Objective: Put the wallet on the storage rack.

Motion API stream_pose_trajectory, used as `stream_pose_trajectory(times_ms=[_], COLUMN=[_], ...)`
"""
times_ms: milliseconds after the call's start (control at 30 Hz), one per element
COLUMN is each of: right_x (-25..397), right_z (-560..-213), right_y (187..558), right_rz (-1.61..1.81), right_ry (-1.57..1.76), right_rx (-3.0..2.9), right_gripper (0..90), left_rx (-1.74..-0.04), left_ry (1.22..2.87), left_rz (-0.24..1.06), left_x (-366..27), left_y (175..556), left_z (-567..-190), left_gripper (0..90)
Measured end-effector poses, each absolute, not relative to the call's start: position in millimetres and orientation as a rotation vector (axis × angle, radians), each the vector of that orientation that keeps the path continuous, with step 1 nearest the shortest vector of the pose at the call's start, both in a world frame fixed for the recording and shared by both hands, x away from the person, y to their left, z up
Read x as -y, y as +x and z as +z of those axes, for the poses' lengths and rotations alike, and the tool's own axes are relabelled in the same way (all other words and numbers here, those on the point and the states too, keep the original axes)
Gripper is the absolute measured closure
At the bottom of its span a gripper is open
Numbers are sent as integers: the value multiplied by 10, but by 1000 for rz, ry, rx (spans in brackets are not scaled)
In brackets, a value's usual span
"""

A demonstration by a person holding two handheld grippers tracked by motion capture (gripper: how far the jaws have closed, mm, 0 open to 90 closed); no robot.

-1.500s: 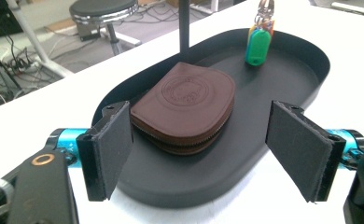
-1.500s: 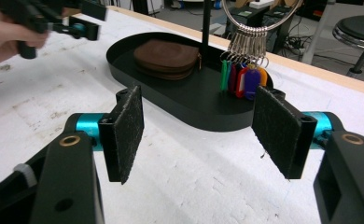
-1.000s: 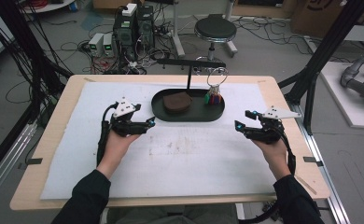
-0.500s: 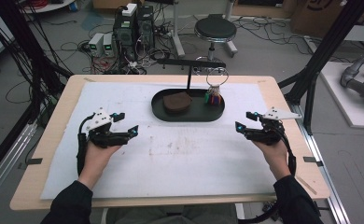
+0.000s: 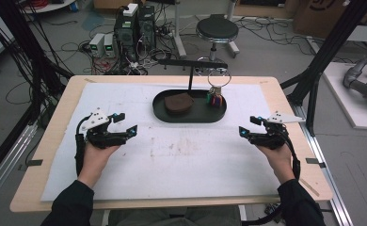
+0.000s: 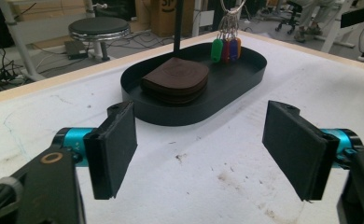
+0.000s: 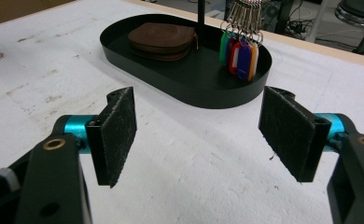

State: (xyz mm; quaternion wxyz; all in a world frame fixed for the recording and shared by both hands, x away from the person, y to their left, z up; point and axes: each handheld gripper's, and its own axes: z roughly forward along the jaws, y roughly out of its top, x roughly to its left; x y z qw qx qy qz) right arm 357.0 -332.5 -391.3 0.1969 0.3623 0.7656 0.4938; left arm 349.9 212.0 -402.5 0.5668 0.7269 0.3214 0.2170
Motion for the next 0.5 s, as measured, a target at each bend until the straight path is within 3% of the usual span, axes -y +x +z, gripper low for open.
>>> stream_pose_trajectory(times_ms=[500], right_x=[3338], right_z=[-3919], right_y=[3576], right_rz=[1378], right_ry=[1012], right_rx=[-2143], right_gripper=[281], left_rx=[-759], left_ry=[1716], left_rz=[523], left_x=[-2130], left_y=[3506], left_z=[-4024], left_gripper=[269])
